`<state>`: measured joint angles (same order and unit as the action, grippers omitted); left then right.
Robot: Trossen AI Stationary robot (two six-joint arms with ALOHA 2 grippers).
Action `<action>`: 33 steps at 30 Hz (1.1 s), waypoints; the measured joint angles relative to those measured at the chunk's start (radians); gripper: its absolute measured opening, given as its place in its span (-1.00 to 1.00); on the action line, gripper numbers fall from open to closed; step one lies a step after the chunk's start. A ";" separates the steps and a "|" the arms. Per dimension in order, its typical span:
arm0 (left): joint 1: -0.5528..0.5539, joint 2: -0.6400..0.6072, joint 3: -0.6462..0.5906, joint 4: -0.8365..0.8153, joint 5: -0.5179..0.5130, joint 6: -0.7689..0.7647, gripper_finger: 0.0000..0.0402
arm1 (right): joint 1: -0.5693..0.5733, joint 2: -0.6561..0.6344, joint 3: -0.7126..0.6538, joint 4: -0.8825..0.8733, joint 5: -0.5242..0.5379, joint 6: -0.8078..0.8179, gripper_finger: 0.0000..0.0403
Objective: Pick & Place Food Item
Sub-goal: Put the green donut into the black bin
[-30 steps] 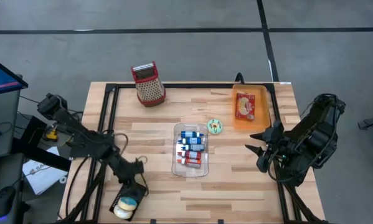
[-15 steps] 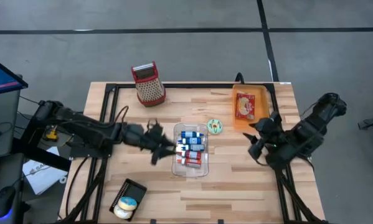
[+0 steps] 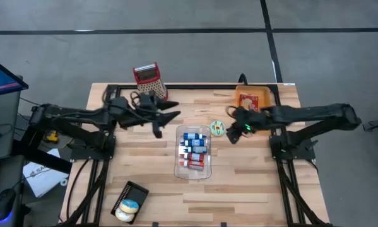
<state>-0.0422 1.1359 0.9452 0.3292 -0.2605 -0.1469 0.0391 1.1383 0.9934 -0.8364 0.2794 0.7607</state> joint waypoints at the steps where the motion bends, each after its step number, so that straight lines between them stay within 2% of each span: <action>1: 0.000 -0.023 0.012 -0.046 -0.001 0.007 -0.10 | -0.049 0.039 0.000 0.003 -0.036 -0.054 -0.10; 6: -0.004 -0.134 0.020 -0.194 -0.012 0.008 -0.08 | -0.247 0.251 0.000 0.005 -0.158 -0.226 -0.17; 10: -0.010 -0.184 0.021 -0.235 -0.021 0.006 -0.08 | -0.312 0.368 0.000 0.035 -0.187 -0.301 -0.15; 20: -0.011 -0.173 0.019 -0.252 -0.020 0.000 -0.10 | -0.344 0.439 0.024 0.115 -0.225 -0.411 0.02; 26: -0.011 -0.168 0.019 -0.244 -0.004 -0.018 -0.11 | -0.370 0.513 0.041 0.110 -0.231 -0.499 0.04; 33: -0.011 -0.168 0.019 -0.239 -0.003 -0.027 -0.13 | -0.398 0.532 0.044 0.133 -0.258 -0.566 0.04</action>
<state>-0.0532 0.9680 0.9646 0.0903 -0.2638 -0.1741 -0.3586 1.6699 1.0374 -0.7034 0.0217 0.1947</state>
